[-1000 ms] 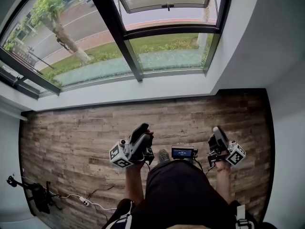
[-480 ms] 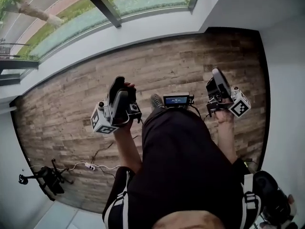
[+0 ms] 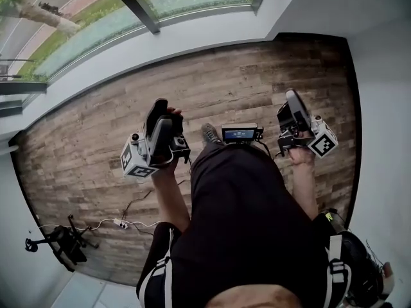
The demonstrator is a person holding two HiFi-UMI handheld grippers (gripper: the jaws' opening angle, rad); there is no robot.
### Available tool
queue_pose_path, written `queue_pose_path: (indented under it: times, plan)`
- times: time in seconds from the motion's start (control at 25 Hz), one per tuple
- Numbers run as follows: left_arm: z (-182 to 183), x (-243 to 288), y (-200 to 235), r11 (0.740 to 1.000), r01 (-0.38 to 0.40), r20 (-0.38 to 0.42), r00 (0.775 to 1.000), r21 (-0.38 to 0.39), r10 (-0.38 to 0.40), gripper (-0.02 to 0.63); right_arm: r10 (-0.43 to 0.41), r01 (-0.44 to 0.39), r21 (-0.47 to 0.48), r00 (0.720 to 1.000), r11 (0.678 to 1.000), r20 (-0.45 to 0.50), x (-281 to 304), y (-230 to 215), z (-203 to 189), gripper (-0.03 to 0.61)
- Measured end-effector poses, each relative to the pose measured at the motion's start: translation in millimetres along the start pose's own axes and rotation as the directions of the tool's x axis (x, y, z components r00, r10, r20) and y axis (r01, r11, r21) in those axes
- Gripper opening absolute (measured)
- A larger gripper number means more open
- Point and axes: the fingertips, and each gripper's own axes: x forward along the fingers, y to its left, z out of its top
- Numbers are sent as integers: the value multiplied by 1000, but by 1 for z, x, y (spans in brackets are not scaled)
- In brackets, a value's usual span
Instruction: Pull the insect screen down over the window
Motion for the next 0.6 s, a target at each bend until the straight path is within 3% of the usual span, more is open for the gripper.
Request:
queue_pose_path:
  times: [0.6]
  plan:
    - [-8,-12,11,1000,-25,-25,999,19,26,156,-20,20,-31,1000,999,13,-8,-1,-4,8]
